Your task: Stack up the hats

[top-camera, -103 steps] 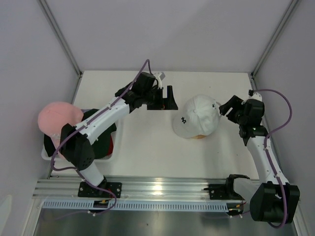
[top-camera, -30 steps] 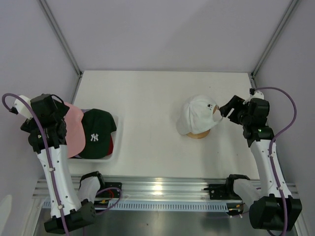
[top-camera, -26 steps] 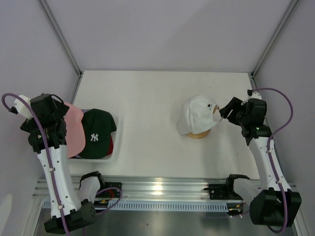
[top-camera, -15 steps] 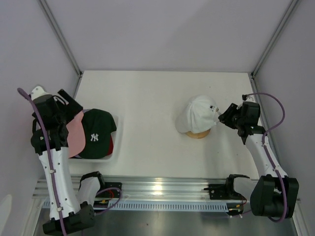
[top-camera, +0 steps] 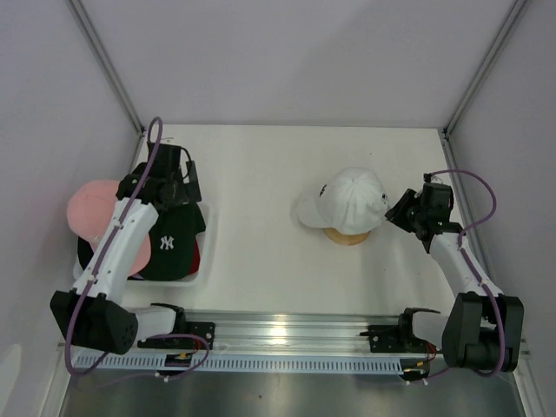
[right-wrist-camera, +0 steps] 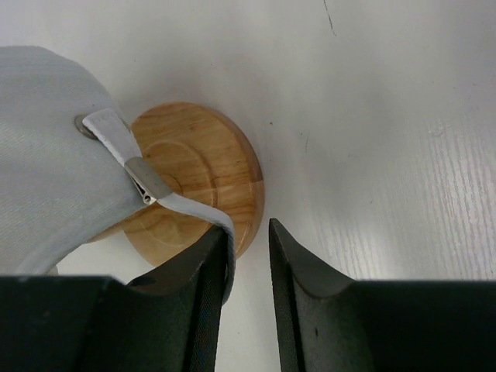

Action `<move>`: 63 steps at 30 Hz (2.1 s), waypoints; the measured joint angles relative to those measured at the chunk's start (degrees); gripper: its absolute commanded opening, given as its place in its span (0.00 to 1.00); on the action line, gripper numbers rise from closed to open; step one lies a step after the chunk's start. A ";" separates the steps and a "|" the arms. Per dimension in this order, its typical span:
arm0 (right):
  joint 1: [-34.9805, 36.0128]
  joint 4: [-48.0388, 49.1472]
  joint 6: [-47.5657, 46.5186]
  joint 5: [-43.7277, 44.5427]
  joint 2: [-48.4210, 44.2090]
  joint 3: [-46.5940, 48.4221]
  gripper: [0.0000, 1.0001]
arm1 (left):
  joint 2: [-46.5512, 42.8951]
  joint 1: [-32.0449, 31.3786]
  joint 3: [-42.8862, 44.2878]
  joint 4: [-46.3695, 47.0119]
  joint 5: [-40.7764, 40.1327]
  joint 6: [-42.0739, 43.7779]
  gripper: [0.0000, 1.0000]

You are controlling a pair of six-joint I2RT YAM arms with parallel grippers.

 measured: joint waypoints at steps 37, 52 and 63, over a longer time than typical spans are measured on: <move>-0.26 0.00 0.44 0.83 -2.56 -0.09 0.33 | -2.32 -6.82 14.73 -4.39 9.51 8.94 0.01; -1.46 -0.02 0.72 -1.92 -7.15 1.20 0.53 | 6.43 -20.61 27.74 8.90 45.38 26.32 0.01; -5.14 -1.42 3.04 -10.32 -8.63 6.19 0.89 | 22.62 -21.94 38.80 10.51 67.56 40.41 0.01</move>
